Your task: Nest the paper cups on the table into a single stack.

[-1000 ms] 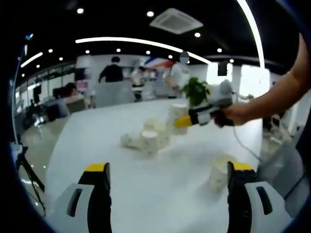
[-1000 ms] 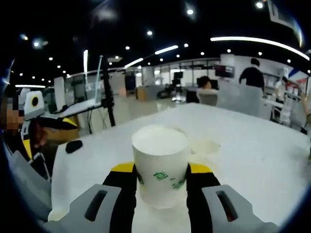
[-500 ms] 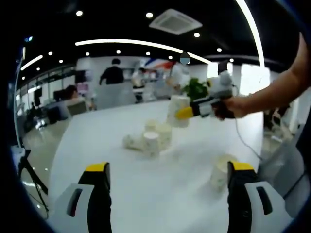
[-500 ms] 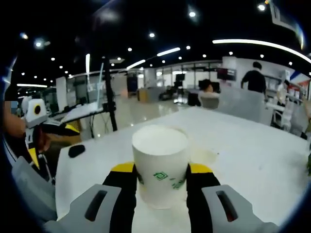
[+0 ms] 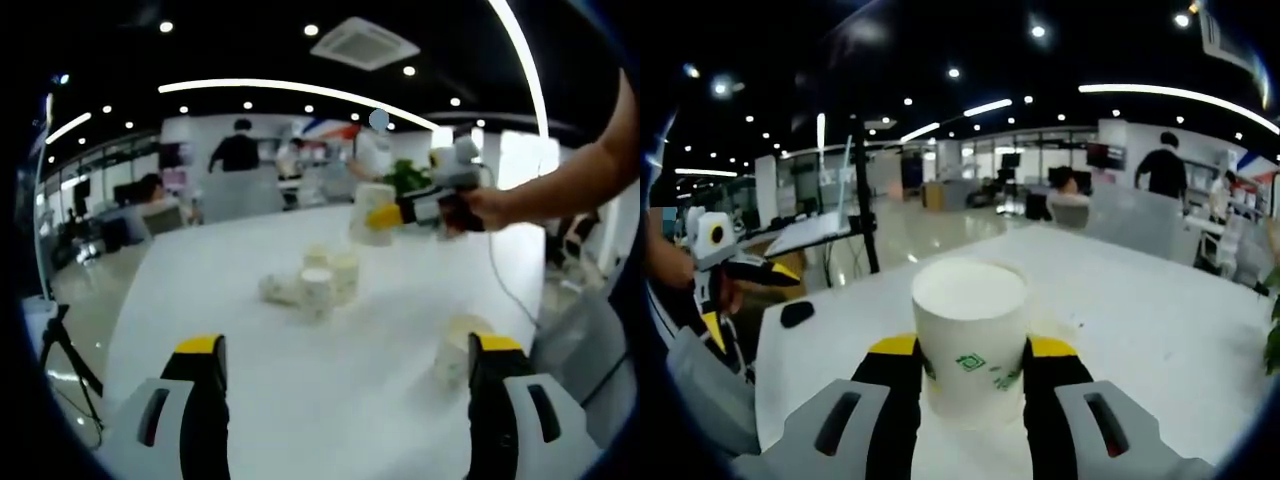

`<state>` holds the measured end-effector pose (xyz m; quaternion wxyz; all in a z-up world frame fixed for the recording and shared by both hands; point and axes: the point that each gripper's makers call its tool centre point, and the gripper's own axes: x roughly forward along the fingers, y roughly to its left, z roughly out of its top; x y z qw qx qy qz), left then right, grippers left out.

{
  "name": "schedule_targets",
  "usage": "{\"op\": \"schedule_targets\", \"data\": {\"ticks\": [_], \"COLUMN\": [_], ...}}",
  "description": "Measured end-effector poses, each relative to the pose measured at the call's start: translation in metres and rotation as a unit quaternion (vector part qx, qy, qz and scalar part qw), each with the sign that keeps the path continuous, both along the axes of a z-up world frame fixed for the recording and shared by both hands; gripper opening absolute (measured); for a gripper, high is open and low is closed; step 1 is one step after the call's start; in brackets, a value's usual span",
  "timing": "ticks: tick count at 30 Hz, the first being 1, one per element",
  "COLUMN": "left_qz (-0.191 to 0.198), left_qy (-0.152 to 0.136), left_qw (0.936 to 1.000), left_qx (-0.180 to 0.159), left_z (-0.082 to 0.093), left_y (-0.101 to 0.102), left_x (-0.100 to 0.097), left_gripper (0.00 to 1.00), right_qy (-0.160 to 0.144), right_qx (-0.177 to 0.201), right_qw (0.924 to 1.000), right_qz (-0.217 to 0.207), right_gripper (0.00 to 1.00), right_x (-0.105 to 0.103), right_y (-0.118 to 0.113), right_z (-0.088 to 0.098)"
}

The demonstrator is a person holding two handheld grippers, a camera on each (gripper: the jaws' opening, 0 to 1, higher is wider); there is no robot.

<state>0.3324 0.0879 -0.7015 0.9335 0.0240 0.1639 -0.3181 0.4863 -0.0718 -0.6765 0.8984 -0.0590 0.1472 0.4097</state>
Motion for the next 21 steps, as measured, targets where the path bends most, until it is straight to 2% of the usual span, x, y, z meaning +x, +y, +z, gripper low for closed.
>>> {"op": "schedule_targets", "data": {"ticks": [6, 21], "left_qz": [-0.002, -0.005], "left_qy": [0.002, 0.000], "left_qw": [1.0000, 1.0000], "left_qx": [0.002, 0.002], "left_z": [-0.0005, 0.0014], "left_y": [0.0000, -0.0007], "left_x": [-0.0003, -0.0007], "left_gripper": [0.98, 0.98], "right_qy": [-0.004, -0.006], "right_qx": [0.004, 0.003], "right_qw": [1.0000, 1.0000], "right_qz": [0.000, 0.003], "right_gripper": [0.36, 0.36], "right_x": [0.0019, -0.0050], "right_y": [-0.0003, -0.0033], "right_z": [0.0086, 0.0117]}}
